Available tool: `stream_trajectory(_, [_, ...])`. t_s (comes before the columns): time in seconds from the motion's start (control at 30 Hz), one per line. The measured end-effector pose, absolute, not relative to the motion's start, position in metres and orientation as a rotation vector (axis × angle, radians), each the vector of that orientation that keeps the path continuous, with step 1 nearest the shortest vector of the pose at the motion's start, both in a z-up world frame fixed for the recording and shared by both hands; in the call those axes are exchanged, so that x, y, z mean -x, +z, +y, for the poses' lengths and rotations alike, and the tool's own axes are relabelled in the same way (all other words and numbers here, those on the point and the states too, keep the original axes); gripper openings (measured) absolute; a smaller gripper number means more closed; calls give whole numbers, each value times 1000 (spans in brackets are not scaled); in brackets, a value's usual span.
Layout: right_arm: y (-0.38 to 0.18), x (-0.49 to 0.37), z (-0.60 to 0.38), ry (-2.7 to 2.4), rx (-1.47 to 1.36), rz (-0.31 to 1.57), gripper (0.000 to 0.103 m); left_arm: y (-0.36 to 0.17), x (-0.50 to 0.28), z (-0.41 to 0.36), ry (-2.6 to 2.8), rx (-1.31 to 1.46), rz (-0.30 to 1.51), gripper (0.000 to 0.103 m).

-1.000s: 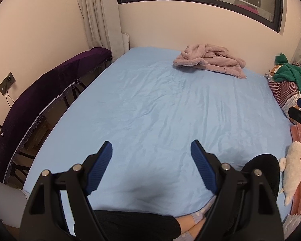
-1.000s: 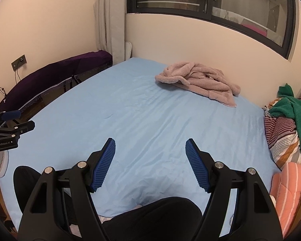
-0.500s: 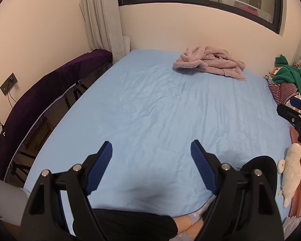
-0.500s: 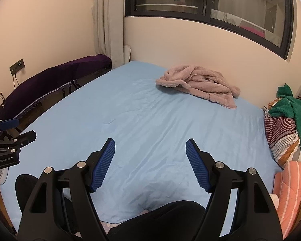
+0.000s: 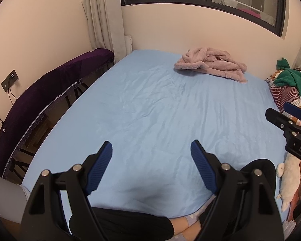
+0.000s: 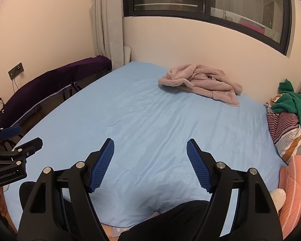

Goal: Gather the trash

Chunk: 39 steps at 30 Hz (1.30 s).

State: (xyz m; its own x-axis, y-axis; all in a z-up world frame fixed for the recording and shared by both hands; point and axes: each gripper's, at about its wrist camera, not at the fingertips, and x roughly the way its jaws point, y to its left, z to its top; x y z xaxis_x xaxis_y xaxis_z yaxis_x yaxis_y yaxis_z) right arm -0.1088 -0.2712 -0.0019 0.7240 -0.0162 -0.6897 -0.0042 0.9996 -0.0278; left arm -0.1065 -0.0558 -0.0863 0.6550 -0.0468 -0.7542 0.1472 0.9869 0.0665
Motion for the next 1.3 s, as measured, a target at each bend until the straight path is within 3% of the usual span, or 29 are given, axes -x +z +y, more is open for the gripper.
stream_trajectory(1.3, [-13,115,-274,-22,30,844,73,-90,115,-51,-127,-113,891,83])
